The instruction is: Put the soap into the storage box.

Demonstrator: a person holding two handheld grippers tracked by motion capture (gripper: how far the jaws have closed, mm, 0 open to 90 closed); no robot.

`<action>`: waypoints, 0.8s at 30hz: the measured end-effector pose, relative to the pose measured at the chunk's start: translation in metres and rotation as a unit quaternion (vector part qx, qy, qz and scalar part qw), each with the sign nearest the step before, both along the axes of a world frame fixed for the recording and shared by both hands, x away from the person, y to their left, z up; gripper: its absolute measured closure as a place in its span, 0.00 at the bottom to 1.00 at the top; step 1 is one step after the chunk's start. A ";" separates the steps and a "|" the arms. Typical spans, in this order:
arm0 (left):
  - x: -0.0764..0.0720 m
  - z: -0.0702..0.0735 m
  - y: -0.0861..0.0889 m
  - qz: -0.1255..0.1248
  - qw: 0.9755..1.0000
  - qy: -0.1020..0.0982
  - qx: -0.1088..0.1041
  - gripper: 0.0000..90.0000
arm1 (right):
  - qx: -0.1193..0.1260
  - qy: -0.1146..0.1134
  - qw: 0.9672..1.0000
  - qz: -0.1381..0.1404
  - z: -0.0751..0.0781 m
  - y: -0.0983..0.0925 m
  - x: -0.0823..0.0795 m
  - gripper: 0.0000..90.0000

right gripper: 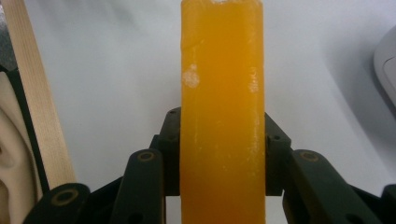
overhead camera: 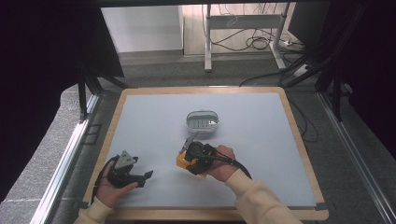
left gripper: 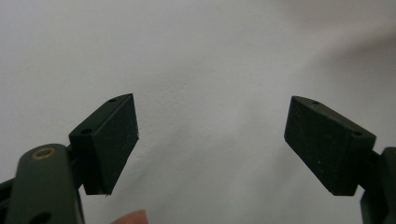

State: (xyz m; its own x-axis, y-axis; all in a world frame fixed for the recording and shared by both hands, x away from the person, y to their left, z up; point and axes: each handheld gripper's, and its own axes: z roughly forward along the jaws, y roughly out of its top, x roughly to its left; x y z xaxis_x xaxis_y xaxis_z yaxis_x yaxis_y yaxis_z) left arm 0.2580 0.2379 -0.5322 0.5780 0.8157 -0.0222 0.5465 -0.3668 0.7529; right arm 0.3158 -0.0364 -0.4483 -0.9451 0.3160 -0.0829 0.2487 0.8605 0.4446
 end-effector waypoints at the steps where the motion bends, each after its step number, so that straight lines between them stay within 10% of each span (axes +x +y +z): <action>1: 0.000 0.000 0.000 0.000 1.000 0.000 0.000 0.20 | 0.000 0.000 1.000 0.000 0.000 0.000 0.000 0.68; 24: 0.001 -0.002 -0.001 0.000 1.000 0.003 0.002 0.20 | 0.021 -0.024 0.999 0.011 0.026 -0.008 0.007 0.68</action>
State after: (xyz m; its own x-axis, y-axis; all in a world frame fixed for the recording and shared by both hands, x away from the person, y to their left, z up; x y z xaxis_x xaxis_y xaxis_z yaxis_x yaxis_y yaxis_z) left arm 0.2586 0.2369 -0.5338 0.5782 0.8156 -0.0216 0.5507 -0.3706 0.7479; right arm 0.3225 -0.0449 -0.4221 -0.9475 0.2986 -0.1145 0.2073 0.8459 0.4914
